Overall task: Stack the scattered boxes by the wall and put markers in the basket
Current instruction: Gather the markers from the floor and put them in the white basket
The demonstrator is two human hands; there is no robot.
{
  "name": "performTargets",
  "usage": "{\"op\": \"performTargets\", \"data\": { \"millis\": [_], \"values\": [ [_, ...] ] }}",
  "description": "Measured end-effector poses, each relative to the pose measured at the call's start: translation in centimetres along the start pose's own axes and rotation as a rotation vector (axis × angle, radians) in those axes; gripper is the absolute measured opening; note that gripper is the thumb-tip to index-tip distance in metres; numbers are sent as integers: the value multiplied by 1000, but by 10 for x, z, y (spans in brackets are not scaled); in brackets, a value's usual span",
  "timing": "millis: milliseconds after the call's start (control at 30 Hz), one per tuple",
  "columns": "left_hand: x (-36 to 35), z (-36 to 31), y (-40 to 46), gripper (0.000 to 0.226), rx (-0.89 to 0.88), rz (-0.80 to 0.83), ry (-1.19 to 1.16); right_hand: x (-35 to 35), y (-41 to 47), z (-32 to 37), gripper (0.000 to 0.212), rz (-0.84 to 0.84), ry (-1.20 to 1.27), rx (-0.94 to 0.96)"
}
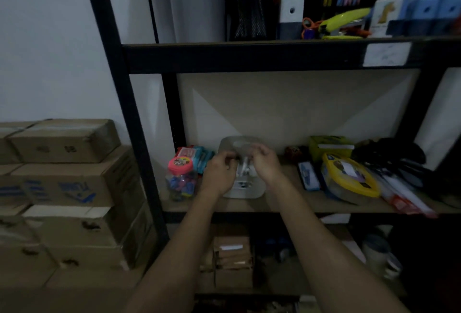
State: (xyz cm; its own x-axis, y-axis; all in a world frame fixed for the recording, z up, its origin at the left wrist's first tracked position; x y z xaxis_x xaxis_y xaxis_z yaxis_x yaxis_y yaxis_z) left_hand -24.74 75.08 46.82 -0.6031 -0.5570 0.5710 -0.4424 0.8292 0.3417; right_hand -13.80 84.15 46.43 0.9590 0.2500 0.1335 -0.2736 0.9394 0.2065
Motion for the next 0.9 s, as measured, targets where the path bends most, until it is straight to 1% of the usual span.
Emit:
{"op": "performTargets", "data": {
  "millis": [67, 100, 200, 333, 433, 567, 700, 833, 900],
  "values": [
    [13, 1, -27, 28, -85, -38, 101, 6, -38, 3, 25, -7, -96, 92],
    [19, 6, -47, 30, -105, -44, 145, 9, -62, 2, 30, -13, -136, 102],
    [29, 29, -113, 35, -116, 14, 205, 13, -134, -17, 40, 17, -235, 42],
    [35, 77, -202, 37, -19, 192, 259, 10, -229, -64, 52, 130, -406, -165],
    [38, 114, -271, 38, 42, 325, 235, -1, -304, -105, 53, 214, -430, -259],
    [25, 157, -353, 36, 164, 454, 249, -7, -394, -159, 58, 224, -457, -421],
    [3, 196, -418, 38, 228, 532, 254, -9, -456, -213, 62, 246, -535, -595],
    [-21, 244, -468, 41, 359, 571, 253, -17, -501, -268, 64, 302, -590, -682],
    [-38, 273, -490, 41, 385, 592, 278, -24, -518, -304, 62, 311, -587, -718]
  ]
}}
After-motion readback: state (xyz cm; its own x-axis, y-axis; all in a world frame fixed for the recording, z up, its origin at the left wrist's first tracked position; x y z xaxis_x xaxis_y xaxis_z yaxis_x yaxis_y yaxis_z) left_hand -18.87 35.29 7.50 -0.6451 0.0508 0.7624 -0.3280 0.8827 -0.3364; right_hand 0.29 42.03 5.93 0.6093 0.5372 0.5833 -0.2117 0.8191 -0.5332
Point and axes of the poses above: each hand's wrist, its own y-axis towards the middle knuckle, its own x-axis out of the back of the hand, z = x × y, the point moved 2 cm from there along y, towards the middle knuckle, and after that the axes turned 4 degrees about x, right-handed, at the moved point
